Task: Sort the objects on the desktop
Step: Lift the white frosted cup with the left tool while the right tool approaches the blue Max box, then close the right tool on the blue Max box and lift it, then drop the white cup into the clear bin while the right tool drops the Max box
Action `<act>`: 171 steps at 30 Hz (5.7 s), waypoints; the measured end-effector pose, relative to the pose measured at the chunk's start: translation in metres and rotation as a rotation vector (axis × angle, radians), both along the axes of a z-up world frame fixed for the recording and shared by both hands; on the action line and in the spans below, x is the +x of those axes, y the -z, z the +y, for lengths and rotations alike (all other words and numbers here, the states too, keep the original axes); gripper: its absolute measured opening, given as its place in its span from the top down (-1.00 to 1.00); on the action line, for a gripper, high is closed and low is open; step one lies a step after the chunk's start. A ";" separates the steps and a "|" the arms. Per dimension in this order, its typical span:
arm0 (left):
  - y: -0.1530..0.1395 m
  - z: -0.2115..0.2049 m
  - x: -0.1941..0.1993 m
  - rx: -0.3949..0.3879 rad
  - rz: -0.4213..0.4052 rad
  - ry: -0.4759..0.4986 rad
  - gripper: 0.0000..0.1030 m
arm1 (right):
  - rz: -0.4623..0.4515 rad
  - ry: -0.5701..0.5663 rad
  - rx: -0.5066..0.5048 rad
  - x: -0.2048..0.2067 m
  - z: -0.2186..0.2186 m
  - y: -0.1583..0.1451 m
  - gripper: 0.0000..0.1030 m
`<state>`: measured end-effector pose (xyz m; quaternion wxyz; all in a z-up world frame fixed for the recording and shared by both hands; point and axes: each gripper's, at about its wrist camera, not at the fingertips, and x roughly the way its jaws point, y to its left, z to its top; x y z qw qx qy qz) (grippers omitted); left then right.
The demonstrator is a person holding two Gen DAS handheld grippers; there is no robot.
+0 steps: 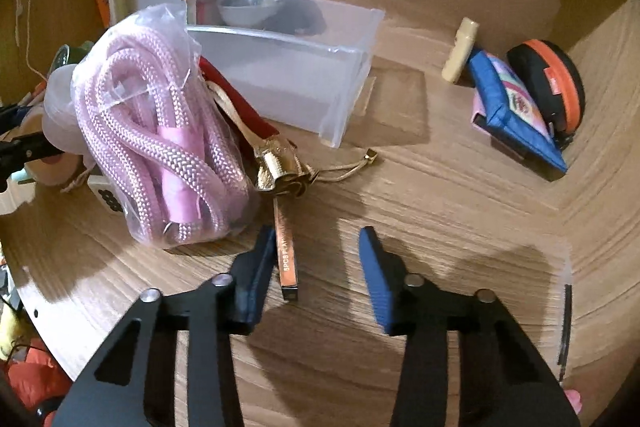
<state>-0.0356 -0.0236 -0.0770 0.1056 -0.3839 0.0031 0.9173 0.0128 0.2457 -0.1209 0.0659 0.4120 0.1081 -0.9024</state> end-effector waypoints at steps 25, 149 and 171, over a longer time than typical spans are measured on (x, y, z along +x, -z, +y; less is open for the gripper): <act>-0.006 -0.002 0.023 -0.011 0.049 -0.065 -0.28 | 0.126 0.067 -0.055 0.033 0.023 -0.036 0.81; -0.056 0.041 -0.173 -0.079 -0.123 0.073 -0.28 | -0.092 -0.175 -0.006 -0.177 -0.065 -0.061 0.53; -0.030 0.057 -0.192 -0.116 -0.221 0.112 -0.28 | -0.207 -0.194 0.122 -0.200 -0.084 -0.030 0.53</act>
